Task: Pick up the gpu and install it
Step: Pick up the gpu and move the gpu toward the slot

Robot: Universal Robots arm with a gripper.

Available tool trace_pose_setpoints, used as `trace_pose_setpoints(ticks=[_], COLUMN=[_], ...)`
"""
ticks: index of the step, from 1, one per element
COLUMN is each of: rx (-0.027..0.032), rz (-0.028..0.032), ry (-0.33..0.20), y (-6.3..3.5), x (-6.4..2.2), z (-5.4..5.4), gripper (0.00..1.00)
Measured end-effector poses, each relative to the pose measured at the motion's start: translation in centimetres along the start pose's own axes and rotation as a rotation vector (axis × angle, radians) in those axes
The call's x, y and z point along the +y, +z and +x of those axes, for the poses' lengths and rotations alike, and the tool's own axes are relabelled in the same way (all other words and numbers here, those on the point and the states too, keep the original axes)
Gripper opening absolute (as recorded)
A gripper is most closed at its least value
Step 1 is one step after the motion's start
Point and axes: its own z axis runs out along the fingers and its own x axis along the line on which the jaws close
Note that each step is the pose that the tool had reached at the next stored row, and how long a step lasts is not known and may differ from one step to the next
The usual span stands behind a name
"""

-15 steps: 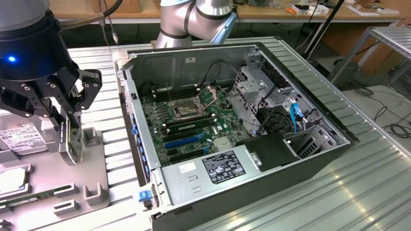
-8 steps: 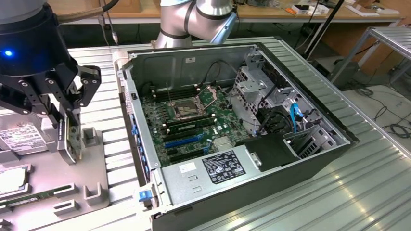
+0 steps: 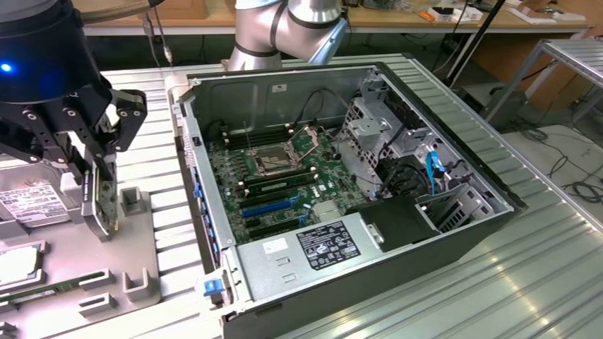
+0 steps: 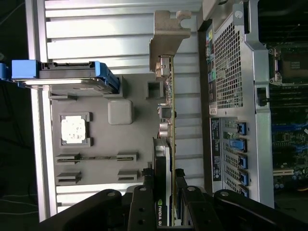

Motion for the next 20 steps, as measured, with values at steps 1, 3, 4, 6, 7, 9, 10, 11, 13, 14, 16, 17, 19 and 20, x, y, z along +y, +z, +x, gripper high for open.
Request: trace_pose_setpoints(ticks=[1,3,4,6,7,9,10,11,13,14,16,17,19,20], rx=[0.0000,0.0000,0.0000,0.0000,0.0000,0.0000,0.0000,0.0000,0.0000,0.0001,0.0001,0.0000,0.0006,0.0018], rz=[-0.0001,0.0000,0.0000,0.0000,0.0000,0.0000,0.0000,0.0000,0.0000,0.0001,0.0000,0.0000,0.0002,0.0001], ry=[0.000,0.000,0.000,0.000,0.000,0.000,0.000,0.000,0.000,0.000,0.000,0.000,0.000,0.001], y=[0.00,0.00,0.00,0.00,-0.01,-0.01,-0.01,0.00,0.00,-0.01,0.00,0.01,0.00,0.00], x=[0.00,0.00,0.00,0.00,0.00,0.00,0.00,0.00,0.00,0.01,0.02,0.02,0.04,0.05], z=[0.00,0.00,0.00,0.00,0.00,0.00,0.00,0.00,-0.01,-0.09,-0.27,-0.50,-0.78,-0.89], gripper=[0.27,0.27,0.27,0.27,0.27,0.27,0.27,0.27,0.27,0.27,0.27,0.27,0.27,0.27])
